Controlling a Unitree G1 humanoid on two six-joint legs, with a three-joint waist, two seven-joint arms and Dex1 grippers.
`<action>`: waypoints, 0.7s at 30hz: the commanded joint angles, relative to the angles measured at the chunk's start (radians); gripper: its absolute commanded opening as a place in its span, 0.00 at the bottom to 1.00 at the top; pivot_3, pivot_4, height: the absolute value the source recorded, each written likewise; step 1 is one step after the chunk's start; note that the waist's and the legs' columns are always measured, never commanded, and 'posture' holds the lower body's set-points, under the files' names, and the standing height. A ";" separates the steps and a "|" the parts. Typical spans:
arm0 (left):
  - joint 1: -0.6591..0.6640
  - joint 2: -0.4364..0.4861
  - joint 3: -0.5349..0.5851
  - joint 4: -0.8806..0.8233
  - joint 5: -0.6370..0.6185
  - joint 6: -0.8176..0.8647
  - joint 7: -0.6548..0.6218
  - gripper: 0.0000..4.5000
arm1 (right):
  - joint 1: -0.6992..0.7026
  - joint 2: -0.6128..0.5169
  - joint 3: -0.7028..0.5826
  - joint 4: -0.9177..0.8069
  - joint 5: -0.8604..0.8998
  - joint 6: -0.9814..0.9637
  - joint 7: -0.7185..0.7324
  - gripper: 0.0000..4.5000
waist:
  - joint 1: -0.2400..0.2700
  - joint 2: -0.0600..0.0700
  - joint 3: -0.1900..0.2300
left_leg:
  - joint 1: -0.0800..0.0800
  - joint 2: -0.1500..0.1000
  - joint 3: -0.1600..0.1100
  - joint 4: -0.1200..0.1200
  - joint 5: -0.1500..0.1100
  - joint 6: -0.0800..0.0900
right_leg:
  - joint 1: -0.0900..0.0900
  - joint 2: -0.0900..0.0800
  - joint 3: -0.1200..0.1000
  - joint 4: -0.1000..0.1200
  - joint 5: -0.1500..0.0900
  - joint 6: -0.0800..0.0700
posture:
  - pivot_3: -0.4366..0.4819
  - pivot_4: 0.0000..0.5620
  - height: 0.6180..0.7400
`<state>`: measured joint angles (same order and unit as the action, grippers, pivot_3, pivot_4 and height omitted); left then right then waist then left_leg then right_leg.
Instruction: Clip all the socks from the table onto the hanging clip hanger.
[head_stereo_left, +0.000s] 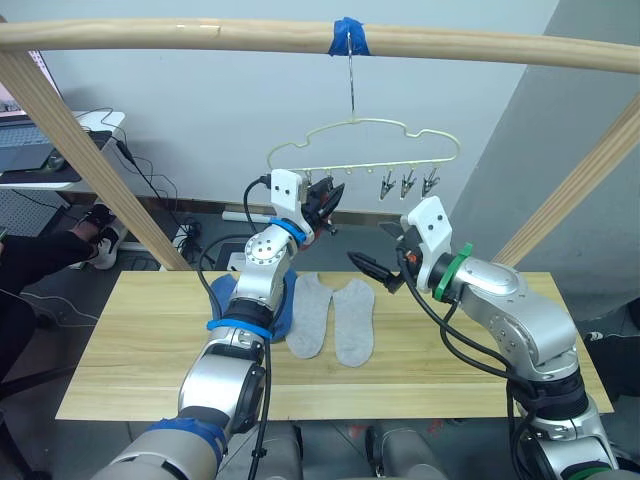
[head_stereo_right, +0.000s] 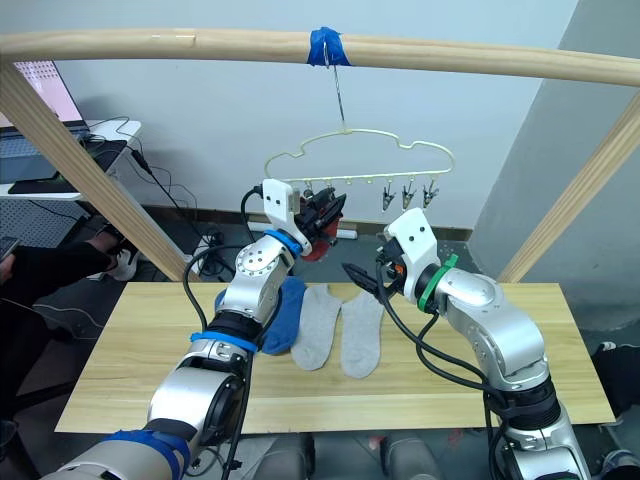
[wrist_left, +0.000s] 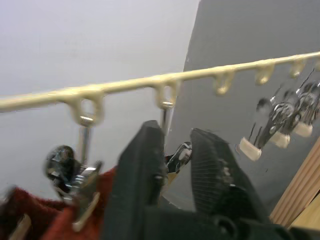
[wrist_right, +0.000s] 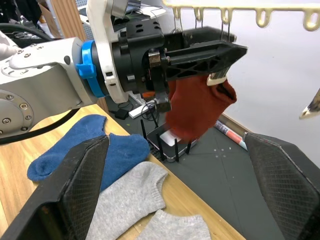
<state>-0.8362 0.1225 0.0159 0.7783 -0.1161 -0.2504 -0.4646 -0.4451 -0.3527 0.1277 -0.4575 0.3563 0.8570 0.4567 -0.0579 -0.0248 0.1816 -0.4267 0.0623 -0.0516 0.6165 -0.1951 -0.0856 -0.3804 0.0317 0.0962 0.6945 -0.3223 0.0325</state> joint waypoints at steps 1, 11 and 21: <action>-0.030 -0.003 0.009 0.003 0.003 -0.017 0.009 0.07 | -0.011 -0.004 -0.027 -0.053 0.017 -0.006 -0.003 1.00 | -0.001 0.000 0.000 | 0.000 0.000 0.000 0.001 0.000 0.000 | 0.000 0.000 0.000 0.000 0.000 0.000 | 0.39 0.26 1.00; -0.010 0.003 0.031 -0.087 -0.064 0.091 -0.063 0.00 | 0.014 -0.005 0.022 0.014 -0.028 -0.057 -0.003 1.00 | -0.002 0.000 0.000 | 0.000 0.000 0.000 0.008 0.000 0.000 | 0.001 0.000 0.001 0.004 0.000 0.001 | 0.39 0.27 1.00; 0.049 0.119 0.114 -0.439 -0.382 0.790 -0.206 0.00 | -0.006 0.070 0.255 0.613 -0.306 -0.384 -0.027 1.00 | -0.022 0.000 0.000 | 0.000 0.000 -0.001 0.008 0.000 0.000 | 0.001 0.001 0.000 0.005 0.000 0.000 | 0.43 0.28 1.00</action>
<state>-0.7777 0.2169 0.1083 0.4243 -0.4296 0.4191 -0.6389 -0.4218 -0.3068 0.3616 0.0746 0.0915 0.5547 0.4338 -0.0800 -0.0246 0.1817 -0.4268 0.0628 -0.0524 0.6246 -0.1953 -0.0855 -0.3797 0.0324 0.0966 0.6995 -0.3225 0.0329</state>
